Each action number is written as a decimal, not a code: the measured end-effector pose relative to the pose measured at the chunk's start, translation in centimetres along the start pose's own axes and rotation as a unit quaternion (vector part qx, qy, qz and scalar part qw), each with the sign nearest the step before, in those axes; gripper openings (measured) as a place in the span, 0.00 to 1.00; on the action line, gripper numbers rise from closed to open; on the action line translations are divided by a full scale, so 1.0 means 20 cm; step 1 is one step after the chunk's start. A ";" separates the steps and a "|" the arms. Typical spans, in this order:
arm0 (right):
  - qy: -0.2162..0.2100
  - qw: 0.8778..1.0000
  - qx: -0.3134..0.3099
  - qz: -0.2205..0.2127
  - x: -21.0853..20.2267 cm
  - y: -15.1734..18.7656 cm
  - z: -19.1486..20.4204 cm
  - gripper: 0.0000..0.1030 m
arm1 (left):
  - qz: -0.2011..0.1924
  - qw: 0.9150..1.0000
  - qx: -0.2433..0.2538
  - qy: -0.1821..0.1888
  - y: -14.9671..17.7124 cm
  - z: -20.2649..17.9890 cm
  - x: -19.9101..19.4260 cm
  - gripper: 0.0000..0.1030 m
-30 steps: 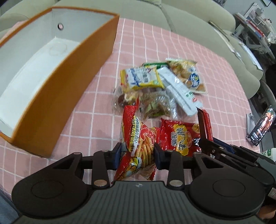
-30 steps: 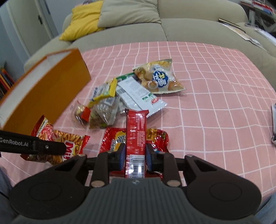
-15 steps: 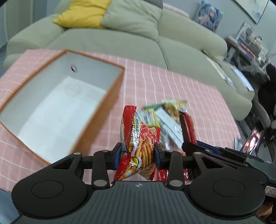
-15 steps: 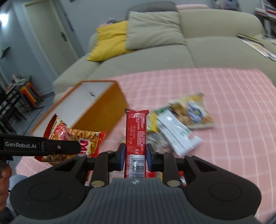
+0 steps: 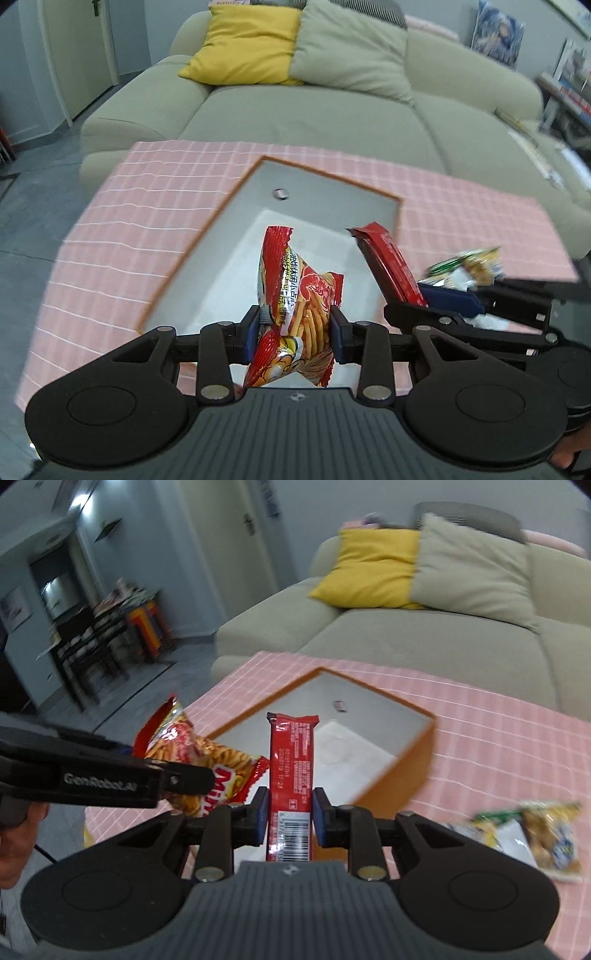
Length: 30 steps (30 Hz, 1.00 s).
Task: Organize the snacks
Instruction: 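Carry both snacks over the shoebox and open both tools to drop them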
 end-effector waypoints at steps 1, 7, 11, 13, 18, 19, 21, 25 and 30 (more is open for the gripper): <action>0.000 1.000 -0.009 0.005 0.04 -0.02 0.02 0.21 | 0.004 1.000 0.004 -0.009 -0.01 0.02 0.01 0.40; 0.005 0.998 -0.036 0.052 0.28 -0.10 0.09 0.20 | 0.046 0.998 0.022 -0.041 -0.04 0.16 0.12 0.40; 0.013 0.995 -0.051 0.087 0.42 -0.09 0.08 0.20 | 0.077 0.995 0.033 -0.049 -0.05 0.21 0.22 0.40; 0.021 0.992 -0.061 0.106 0.49 -0.09 0.06 0.20 | 0.099 0.993 0.040 -0.058 -0.04 0.22 0.28 0.40; 0.031 0.985 -0.083 0.149 0.63 -0.05 0.05 0.20 | 0.140 0.986 0.056 -0.066 -0.02 0.23 0.41 0.41; 0.029 0.983 -0.085 0.157 0.65 -0.04 0.05 0.20 | 0.147 0.985 0.058 -0.066 -0.02 0.23 0.43 0.41; 0.028 0.980 -0.090 0.174 0.69 -0.02 0.05 0.20 | 0.160 0.983 0.060 -0.069 -0.01 0.24 0.47 0.41; 0.032 0.974 -0.092 0.204 0.76 0.02 0.04 0.20 | 0.178 0.979 0.062 -0.071 0.00 0.25 0.53 0.41; 0.028 0.969 -0.094 0.226 0.82 0.05 0.03 0.20 | 0.191 0.976 0.071 -0.072 0.02 0.24 0.57 0.42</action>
Point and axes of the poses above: each gripper's, at about its wrist camera, not at the fingertips, and x roughly the way its jaws point, z to its left, y to its underside, the point moved 5 cm from there along x, roughly the way its jaws point, and after that the axes turned 5 degrees about z, right-handed, at the moved point
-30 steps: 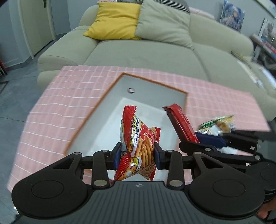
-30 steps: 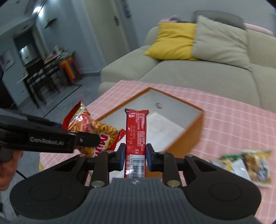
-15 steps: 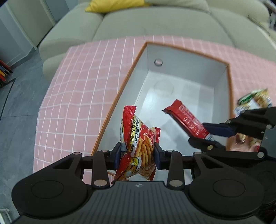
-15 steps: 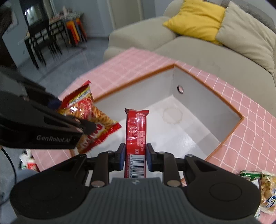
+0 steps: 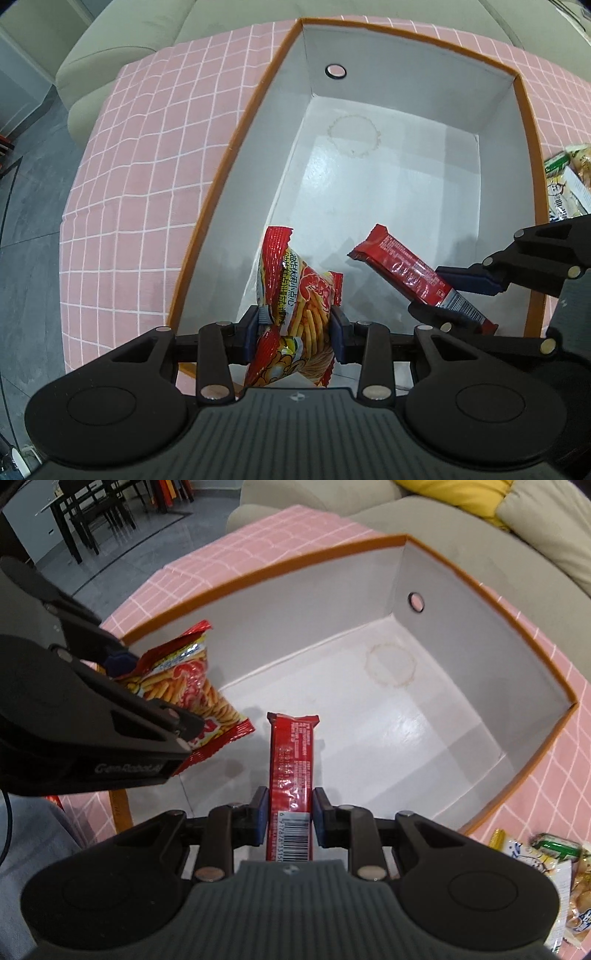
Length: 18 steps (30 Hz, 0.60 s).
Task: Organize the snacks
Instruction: 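Carry both snacks over the shoebox and open both tools to drop them, then withdraw both tools from the shoebox back toward the snack pile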
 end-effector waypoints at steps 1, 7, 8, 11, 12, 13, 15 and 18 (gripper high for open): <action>0.003 1.000 -0.002 0.004 0.01 0.00 0.00 0.20 | 0.002 1.000 0.000 0.000 0.00 0.00 0.01 0.42; 0.004 1.000 -0.004 0.010 0.02 -0.01 0.01 0.22 | 0.009 1.000 -0.005 -0.002 -0.01 0.00 0.05 0.42; 0.008 1.000 -0.006 0.007 0.02 -0.02 0.02 0.23 | 0.009 1.000 -0.006 -0.003 -0.01 0.00 0.05 0.44; 0.016 1.000 -0.010 -0.002 0.00 -0.03 0.02 0.35 | 0.004 1.000 -0.007 -0.013 -0.01 0.00 0.04 0.50; 0.019 1.000 -0.009 -0.005 -0.02 -0.03 0.02 0.38 | -0.001 1.000 -0.005 -0.015 -0.01 0.00 0.03 0.53; 0.022 1.000 -0.007 -0.008 -0.03 -0.03 0.01 0.40 | -0.009 1.000 -0.004 -0.015 0.00 0.00 0.00 0.56; 0.028 0.999 -0.001 -0.018 -0.07 -0.02 0.00 0.51 | -0.027 1.000 -0.005 -0.015 0.00 0.00 -0.05 0.72; 0.035 0.999 0.002 -0.036 -0.14 -0.01 0.00 0.58 | -0.055 0.998 -0.015 -0.015 0.01 0.01 -0.13 0.75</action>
Point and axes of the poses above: each gripper's, at about its wrist camera, not at the fingertips, and x roughly the way its jaws point, z to its left, y to its underside, the point moved 5 cm from there along x, roughly the way its jaws point, and after that the axes turned 5 degrees about z, right-handed, at the moved point
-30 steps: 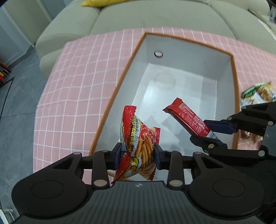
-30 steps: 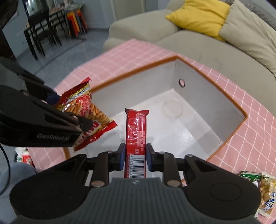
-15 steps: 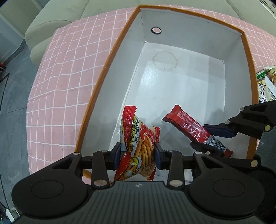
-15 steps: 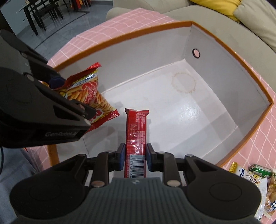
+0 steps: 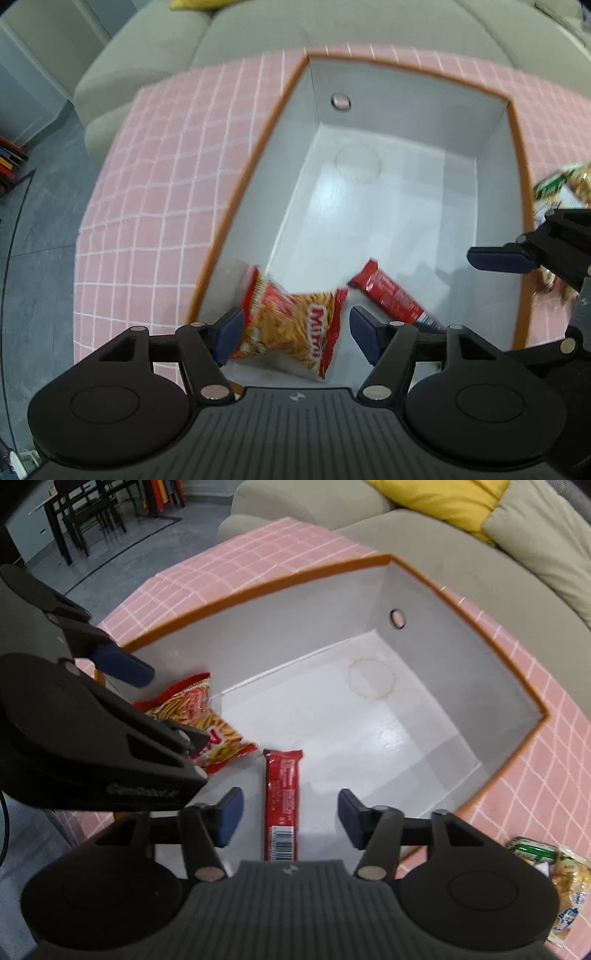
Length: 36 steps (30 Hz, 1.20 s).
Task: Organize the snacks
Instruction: 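Withdraw both tools from the shoebox back toward the snack pile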
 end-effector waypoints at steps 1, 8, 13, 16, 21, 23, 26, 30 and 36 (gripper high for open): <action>0.002 1.000 -0.001 -0.008 -0.03 0.00 0.00 0.59 | -0.008 1.000 -0.006 0.000 0.00 0.00 -0.03 0.75; 0.006 0.997 0.003 -0.075 -0.29 0.03 0.02 0.72 | -0.072 0.996 -0.037 0.035 0.03 0.00 -0.23 0.79; 0.014 0.994 0.013 -0.110 -0.46 0.10 0.02 0.79 | -0.108 0.992 -0.045 0.055 0.08 -0.03 -0.33 0.80; 0.021 0.990 0.029 -0.133 -0.56 0.17 0.00 0.82 | -0.133 0.988 -0.042 0.065 0.11 -0.08 -0.40 0.80; 0.049 0.984 0.052 -0.166 -0.65 0.31 -0.06 0.85 | -0.162 0.981 -0.033 0.098 0.17 -0.21 -0.50 0.85; 0.060 0.981 0.059 -0.175 -0.68 0.38 -0.09 0.86 | -0.169 0.980 -0.032 0.102 0.20 -0.26 -0.52 0.85; 0.081 0.976 0.069 -0.188 -0.71 0.49 -0.13 0.87 | -0.183 0.978 -0.030 0.097 0.24 -0.35 -0.52 0.85; 0.101 0.970 0.091 -0.202 -0.73 0.66 -0.20 0.89 | -0.193 0.972 -0.046 0.123 0.31 -0.45 -0.51 0.85; 0.130 0.963 0.144 -0.188 -0.68 0.95 -0.34 0.89 | -0.201 0.967 -0.046 0.148 0.40 -0.61 -0.45 0.82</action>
Point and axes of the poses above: each gripper's, at about its wrist camera, not at the fingertips, and x roughly the way its jaws point, z to its left, y to its underside, the point moved 5 cm from there along x, roughly the way its jaws point, and after that the axes turned 5 degrees about z, right-handed, at the moved point
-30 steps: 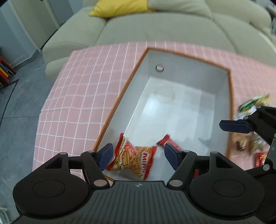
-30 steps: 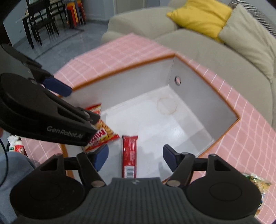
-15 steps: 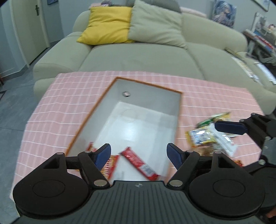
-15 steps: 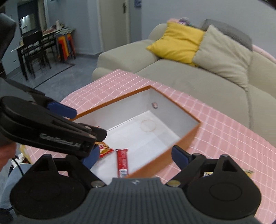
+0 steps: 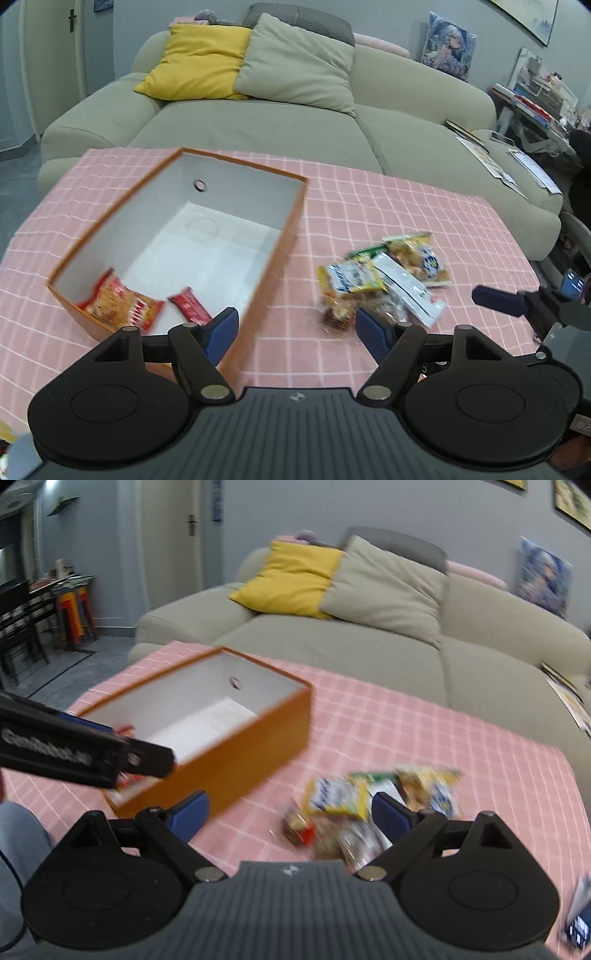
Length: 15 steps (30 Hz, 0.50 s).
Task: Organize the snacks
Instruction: 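Withdraw both tools from the shoebox back toward the snack pile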
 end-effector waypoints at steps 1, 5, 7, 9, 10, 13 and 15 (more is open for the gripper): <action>0.006 1.000 0.005 0.007 0.00 0.04 -0.03 0.89 | 0.002 1.000 0.002 0.004 0.02 -0.02 0.02 0.81; 0.025 0.999 0.024 0.040 0.04 0.20 -0.12 0.89 | 0.018 1.000 0.000 0.023 0.11 -0.08 0.09 0.79; 0.038 0.997 0.027 0.058 0.06 0.27 -0.15 0.89 | 0.025 0.999 -0.003 0.023 0.15 -0.10 0.14 0.77; 0.045 0.996 0.029 0.073 0.09 0.34 -0.18 0.91 | 0.034 0.999 -0.004 0.028 0.19 -0.12 0.17 0.76; 0.049 0.995 0.031 0.078 0.10 0.36 -0.20 0.91 | 0.039 0.999 -0.003 0.029 0.20 -0.13 0.19 0.76; 0.064 0.993 0.040 0.092 0.13 0.42 -0.25 0.92 | 0.051 0.998 0.003 0.027 0.24 -0.15 0.21 0.76; 0.073 0.991 0.051 0.102 0.17 0.45 -0.29 0.93 | 0.058 0.998 0.003 0.026 0.26 -0.15 0.23 0.76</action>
Point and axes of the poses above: each gripper's, at about its wrist camera, not at the fingertips, and x roughly the way its jaws point, z to its left, y to its underside, the point moved 5 cm from there along x, roughly the way its jaws point, and after that the axes turned 5 degrees about z, right-handed, at the moved point
